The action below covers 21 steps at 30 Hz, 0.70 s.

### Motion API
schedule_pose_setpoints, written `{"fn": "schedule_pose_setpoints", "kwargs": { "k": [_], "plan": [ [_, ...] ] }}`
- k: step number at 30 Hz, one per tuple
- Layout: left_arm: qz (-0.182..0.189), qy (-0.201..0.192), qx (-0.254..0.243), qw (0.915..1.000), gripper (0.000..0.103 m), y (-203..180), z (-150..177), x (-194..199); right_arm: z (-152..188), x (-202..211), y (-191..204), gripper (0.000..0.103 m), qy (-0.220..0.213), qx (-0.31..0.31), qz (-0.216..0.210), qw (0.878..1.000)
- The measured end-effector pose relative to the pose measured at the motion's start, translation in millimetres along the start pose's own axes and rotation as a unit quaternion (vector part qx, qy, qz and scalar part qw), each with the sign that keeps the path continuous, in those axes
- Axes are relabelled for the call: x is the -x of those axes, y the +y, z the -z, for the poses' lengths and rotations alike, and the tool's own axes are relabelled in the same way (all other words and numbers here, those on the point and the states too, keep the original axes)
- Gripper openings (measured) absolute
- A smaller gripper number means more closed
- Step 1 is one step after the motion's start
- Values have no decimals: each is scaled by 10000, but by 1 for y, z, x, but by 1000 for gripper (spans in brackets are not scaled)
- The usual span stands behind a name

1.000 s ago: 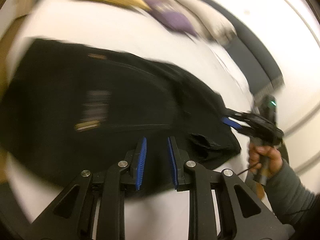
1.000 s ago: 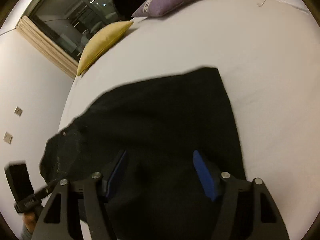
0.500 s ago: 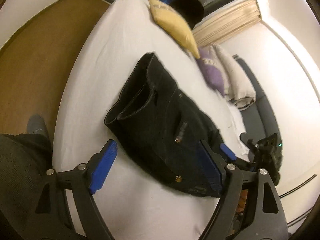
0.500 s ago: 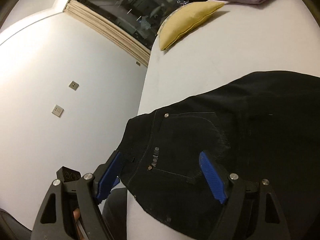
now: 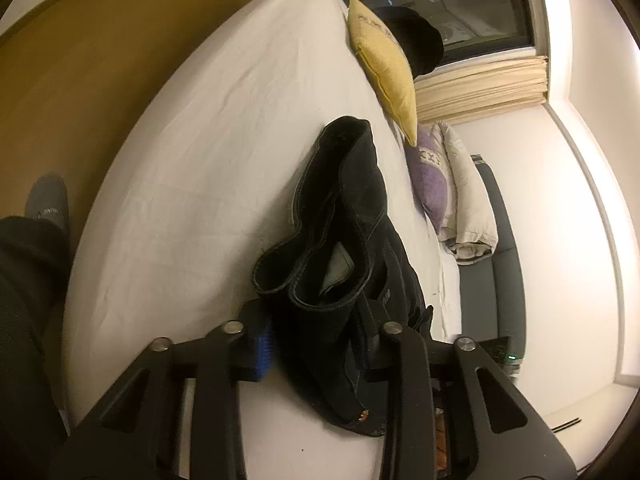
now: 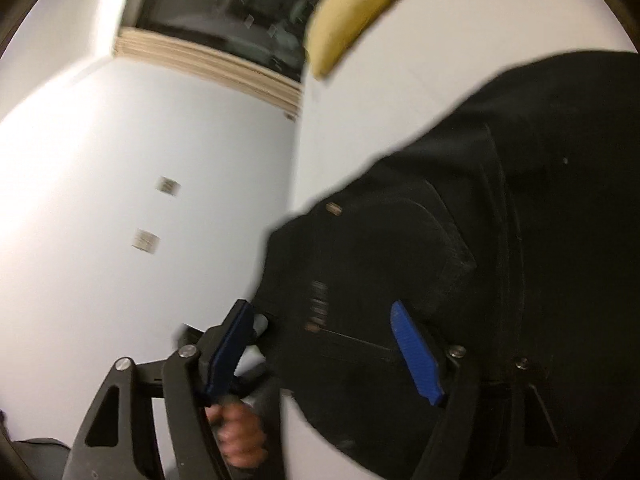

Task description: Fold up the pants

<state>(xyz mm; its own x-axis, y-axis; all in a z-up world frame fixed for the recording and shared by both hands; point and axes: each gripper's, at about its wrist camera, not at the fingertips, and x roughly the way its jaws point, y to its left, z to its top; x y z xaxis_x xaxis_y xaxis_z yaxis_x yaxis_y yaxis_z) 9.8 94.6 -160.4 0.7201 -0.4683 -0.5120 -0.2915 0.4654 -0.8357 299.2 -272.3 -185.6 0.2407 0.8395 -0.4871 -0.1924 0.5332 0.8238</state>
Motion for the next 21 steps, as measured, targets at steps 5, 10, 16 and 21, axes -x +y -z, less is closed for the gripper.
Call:
{"fn": "schedule_pose_setpoints", "kwargs": {
  "k": [5, 10, 16, 21],
  "plan": [
    [71, 29, -151, 9999, 18, -2, -3, -4, -10, -7, -34, 17, 60, -572, 372, 9977],
    [52, -31, -389, 9992, 16, -18, -7, -4, -10, -16, -42, 0, 101, -607, 561, 9965],
    [-73, -119, -961, 9953, 13, -58, -11, 0, -19, 11, -7, 76, -194, -392, 546, 9975],
    [-41, -79, -1850, 9827, 13, -134, -7, -9, -33, 53, -12, 81, -467, -452, 324, 9974]
  ]
}}
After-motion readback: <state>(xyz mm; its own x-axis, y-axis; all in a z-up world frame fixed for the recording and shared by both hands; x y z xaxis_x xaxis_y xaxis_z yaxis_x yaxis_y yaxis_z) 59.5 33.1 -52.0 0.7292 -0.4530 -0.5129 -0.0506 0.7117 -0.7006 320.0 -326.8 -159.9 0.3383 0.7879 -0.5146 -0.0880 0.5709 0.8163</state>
